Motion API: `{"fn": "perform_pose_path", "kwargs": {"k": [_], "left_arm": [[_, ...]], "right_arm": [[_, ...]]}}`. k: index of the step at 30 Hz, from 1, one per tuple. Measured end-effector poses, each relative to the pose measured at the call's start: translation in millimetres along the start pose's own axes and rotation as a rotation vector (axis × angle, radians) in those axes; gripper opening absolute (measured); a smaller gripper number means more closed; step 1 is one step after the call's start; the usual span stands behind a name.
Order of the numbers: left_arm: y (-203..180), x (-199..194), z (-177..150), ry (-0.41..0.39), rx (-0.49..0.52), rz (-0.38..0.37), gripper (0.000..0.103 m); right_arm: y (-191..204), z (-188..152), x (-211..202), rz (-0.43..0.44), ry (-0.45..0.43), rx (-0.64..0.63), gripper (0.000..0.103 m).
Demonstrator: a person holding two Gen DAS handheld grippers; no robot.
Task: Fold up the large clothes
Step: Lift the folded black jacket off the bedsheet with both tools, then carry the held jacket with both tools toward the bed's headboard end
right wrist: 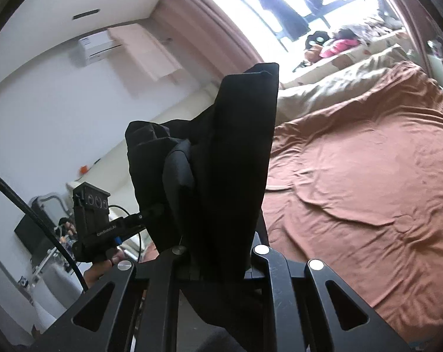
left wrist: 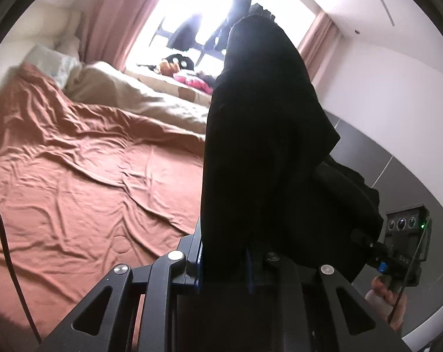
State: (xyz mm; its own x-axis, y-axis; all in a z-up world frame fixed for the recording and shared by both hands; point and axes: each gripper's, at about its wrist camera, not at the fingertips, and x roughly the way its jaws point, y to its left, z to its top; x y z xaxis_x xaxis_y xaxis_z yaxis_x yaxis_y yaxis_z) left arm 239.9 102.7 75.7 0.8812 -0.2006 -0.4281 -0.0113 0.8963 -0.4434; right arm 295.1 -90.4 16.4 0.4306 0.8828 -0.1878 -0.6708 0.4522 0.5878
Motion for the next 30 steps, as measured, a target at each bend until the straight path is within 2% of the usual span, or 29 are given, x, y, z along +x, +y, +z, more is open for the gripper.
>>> {"fn": "perform_pose_path", "kwargs": {"k": [6,10,12,24,30], "left_arm": [[-2,-76,-17,-0.063,0.003,0.041,0.022],[8,-116,-27,-0.093,-0.012,0.063,0.022],[14,-139,-32,-0.115,-0.018,0.079,0.022],[52,-226,-55,-0.179,-0.06,0.15,0.022],[88,-260,-62,-0.222,-0.098,0.178,0.022]], "right_arm": [[38,-24,-9,0.042,0.011,-0.04,0.011],[48,-26,-1,0.079,0.023,-0.062,0.011],[41,-19,7,0.092,0.031,-0.073,0.011],[66,-15,52,0.152,0.1,-0.112,0.011],[70,-13,80,0.188,0.141,-0.138,0.011]]}}
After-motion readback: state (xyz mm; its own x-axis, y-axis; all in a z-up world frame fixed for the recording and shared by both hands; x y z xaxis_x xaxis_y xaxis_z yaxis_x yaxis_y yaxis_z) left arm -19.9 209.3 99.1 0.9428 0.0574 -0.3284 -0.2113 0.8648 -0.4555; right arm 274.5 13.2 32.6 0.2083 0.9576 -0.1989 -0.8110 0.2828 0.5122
